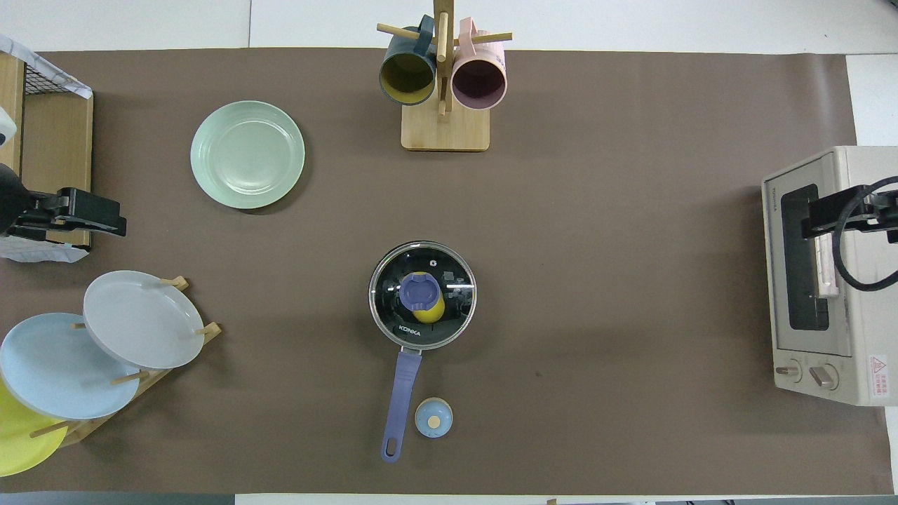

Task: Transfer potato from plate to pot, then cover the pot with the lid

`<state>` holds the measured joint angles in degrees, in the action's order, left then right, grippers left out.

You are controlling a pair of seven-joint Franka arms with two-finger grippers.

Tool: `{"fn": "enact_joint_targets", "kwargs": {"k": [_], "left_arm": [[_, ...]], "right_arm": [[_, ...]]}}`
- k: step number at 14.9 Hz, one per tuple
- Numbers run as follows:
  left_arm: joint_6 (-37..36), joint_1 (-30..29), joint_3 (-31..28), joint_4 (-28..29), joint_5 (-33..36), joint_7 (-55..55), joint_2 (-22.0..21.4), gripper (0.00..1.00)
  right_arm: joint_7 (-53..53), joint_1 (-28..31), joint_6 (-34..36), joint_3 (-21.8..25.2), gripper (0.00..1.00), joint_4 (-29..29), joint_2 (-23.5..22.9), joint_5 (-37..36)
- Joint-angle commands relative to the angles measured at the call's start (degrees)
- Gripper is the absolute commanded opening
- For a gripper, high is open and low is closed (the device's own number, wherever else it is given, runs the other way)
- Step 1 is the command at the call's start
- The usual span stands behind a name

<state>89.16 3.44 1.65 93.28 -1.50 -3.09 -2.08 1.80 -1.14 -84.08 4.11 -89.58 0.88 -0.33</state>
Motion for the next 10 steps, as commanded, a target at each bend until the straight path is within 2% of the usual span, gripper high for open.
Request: {"fn": "enact_joint_targets", "kwargs": {"k": [1, 5, 10], "left_arm": [[-0.48, -0.54, 0.38, 0.23, 0.88, 0.28, -0.73, 1.0], [-0.22, -0.45, 0.46, 0.32, 0.88, 0.19, -0.73, 1.0], [-0.13, -0.1, 0.46, 0.32, 0.79, 0.19, -0.73, 1.0]], "right_arm": [[-0.65, 0.62, -1.35, -0.6, 1.0, -1.65, 1.23, 1.03], [-0.91, 0.62, -3.63, -0.68, 1.0, -1.83, 1.32, 0.94], [-0.92, 0.62, -3.29, -1.12, 1.0, -1.91, 1.32, 0.94]]}}
